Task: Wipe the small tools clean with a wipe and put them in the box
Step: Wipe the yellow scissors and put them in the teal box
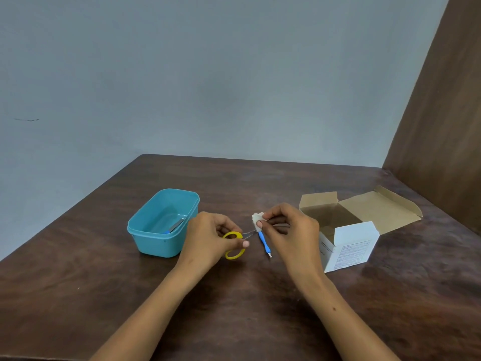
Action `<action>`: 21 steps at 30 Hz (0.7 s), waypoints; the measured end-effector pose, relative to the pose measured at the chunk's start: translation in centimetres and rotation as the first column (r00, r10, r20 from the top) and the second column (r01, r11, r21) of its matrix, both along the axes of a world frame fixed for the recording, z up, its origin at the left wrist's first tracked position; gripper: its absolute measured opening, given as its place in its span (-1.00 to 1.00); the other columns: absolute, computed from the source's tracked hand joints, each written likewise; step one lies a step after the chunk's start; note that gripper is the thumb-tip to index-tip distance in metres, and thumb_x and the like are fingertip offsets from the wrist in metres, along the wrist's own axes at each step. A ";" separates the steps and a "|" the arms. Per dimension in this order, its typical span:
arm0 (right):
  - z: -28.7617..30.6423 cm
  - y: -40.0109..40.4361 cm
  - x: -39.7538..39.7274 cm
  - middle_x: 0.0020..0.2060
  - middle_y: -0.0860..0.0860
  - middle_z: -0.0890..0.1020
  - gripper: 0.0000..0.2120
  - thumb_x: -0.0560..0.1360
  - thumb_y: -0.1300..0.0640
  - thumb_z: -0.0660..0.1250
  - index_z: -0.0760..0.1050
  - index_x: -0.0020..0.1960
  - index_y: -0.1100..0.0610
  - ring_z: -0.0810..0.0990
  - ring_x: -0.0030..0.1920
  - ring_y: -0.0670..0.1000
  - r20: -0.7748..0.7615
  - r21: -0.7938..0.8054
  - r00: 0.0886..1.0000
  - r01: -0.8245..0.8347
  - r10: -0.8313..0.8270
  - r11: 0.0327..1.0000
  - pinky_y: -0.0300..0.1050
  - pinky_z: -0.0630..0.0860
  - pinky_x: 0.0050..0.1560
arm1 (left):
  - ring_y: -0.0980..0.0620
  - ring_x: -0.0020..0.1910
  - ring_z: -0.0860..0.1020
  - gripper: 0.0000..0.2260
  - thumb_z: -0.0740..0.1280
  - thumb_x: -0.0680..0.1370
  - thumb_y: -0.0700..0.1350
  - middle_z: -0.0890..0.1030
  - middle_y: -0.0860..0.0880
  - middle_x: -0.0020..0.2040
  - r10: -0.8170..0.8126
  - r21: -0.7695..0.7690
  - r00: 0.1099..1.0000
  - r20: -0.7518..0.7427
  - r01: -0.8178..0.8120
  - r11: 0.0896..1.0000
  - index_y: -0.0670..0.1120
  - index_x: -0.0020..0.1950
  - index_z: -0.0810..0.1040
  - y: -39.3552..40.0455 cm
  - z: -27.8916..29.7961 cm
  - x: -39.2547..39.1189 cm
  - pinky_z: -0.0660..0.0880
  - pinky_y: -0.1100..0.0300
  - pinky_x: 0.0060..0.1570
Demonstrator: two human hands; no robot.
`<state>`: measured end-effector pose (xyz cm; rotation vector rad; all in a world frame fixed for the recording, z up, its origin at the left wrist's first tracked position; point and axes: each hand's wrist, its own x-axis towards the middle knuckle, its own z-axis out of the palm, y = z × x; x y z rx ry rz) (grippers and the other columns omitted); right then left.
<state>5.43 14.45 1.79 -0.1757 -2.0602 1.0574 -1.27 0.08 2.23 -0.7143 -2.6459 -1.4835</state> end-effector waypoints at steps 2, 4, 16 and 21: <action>0.0 0.0 0.0 -0.31 -0.15 0.62 -0.77 0.35 0.32 0.50 0.53 -0.26 0.03 0.64 -0.25 -0.15 -0.002 -0.002 1.000 -0.016 0.016 1.000 -0.30 0.58 -0.22 | 0.05 -0.37 0.64 -0.81 0.60 0.25 -0.15 0.69 -0.07 -0.33 -0.001 0.138 0.995 0.096 -0.012 0.990 -0.12 -0.22 0.67 0.0 0.0 0.0 0.57 0.26 -0.38; 0.1 0.1 0.1 -0.30 -0.17 0.63 -0.80 0.35 0.33 0.49 0.55 -0.25 0.06 0.63 -0.24 -0.17 -0.017 -0.021 0.999 -0.051 0.051 0.998 -0.34 0.56 -0.21 | 0.07 -0.39 0.64 -0.81 0.57 0.29 -0.20 0.70 -0.13 -0.29 -0.034 0.268 0.974 0.225 -0.028 0.963 -0.19 -0.16 0.67 0.0 0.2 0.1 0.55 0.29 -0.40; 0.4 0.0 0.2 -0.30 -0.16 0.66 -0.90 0.35 0.28 0.50 0.61 -0.21 0.13 0.65 -0.23 -0.16 -0.008 -0.066 0.990 -0.142 0.142 0.988 -0.21 0.61 -0.17 | 0.02 -0.24 0.67 -0.81 0.49 0.36 -0.27 0.71 -0.16 -0.18 -0.210 0.521 0.893 0.397 -0.031 0.853 -0.23 -0.05 0.63 0.1 0.8 0.7 0.60 0.27 -0.25; 0.4 0.3 0.2 -0.29 -0.08 0.69 -0.87 0.34 0.28 0.50 0.62 -0.21 0.08 0.66 -0.23 -0.11 0.009 -0.149 0.986 -0.161 0.164 0.976 -0.17 0.62 -0.13 | 0.03 -0.21 0.68 -0.76 0.51 0.32 -0.33 0.71 -0.14 -0.17 -0.248 0.482 0.914 0.320 0.069 0.873 -0.22 -0.03 0.65 -0.1 0.7 0.8 0.58 0.29 -0.25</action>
